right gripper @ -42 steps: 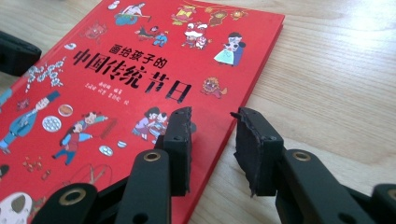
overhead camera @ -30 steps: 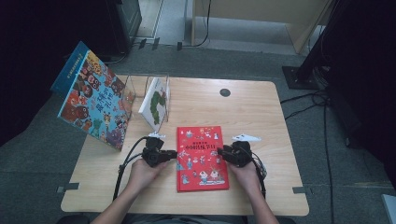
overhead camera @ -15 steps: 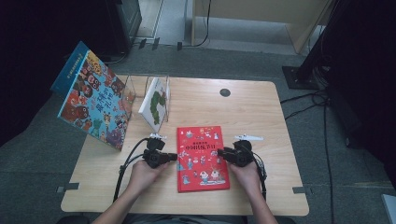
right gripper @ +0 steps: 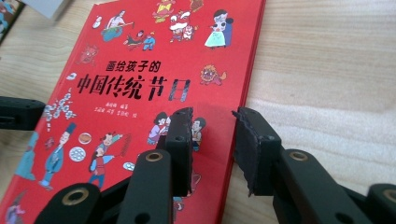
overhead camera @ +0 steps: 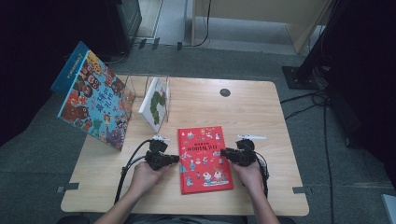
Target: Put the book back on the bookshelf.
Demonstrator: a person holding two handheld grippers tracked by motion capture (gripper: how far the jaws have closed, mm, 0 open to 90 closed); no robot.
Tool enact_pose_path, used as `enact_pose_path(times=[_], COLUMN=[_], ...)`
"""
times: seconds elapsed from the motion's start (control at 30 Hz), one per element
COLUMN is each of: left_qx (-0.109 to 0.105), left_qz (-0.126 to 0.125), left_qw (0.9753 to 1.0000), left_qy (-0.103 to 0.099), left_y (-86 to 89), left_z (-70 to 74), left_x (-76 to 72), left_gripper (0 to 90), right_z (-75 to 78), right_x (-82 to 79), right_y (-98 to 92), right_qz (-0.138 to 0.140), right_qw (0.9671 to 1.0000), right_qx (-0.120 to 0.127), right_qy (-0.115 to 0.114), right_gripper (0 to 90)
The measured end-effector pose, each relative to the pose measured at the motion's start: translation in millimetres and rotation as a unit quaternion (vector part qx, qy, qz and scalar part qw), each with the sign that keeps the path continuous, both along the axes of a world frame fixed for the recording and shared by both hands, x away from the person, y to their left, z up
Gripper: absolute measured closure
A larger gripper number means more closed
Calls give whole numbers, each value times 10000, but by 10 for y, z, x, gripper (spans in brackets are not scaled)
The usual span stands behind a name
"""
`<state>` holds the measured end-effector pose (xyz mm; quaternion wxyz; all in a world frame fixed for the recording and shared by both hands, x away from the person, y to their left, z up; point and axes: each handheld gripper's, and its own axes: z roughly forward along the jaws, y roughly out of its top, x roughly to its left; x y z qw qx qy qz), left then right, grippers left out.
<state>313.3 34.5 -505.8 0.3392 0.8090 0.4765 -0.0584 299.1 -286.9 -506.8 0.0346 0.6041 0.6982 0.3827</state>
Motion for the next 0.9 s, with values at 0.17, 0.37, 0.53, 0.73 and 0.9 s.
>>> enact_pose_path(times=[0.17, 0.37, 0.53, 0.73, 0.9], left_qx=[-16, -23, -32, -4, -44], left_qz=[57, 45, 14, 48, 72], left_qw=[10000, 10000, 10000, 10000, 9999], left_qy=[29, 32, 23, 12, 75], left_y=[2, 6, 3, -9, 1], left_z=[-1, -2, -4, 0, -4], left_x=[-9, -7, -10, -18, -14], left_gripper=[900, 900, 900, 900, 900], right_z=[22, 31, -32, 10, 11], right_x=[-10, -34, -15, 9, 32], right_y=[-13, -27, -68, -24, -77], right_qz=[14, 28, 53, -106, -279], right_qw=[10000, 10000, 9997, 9996, 9977], right_qx=[25, 74, 197, 97, 431], right_qy=[66, 20, 101, 242, 451], right_gripper=[679, 691, 694, 718, 729])
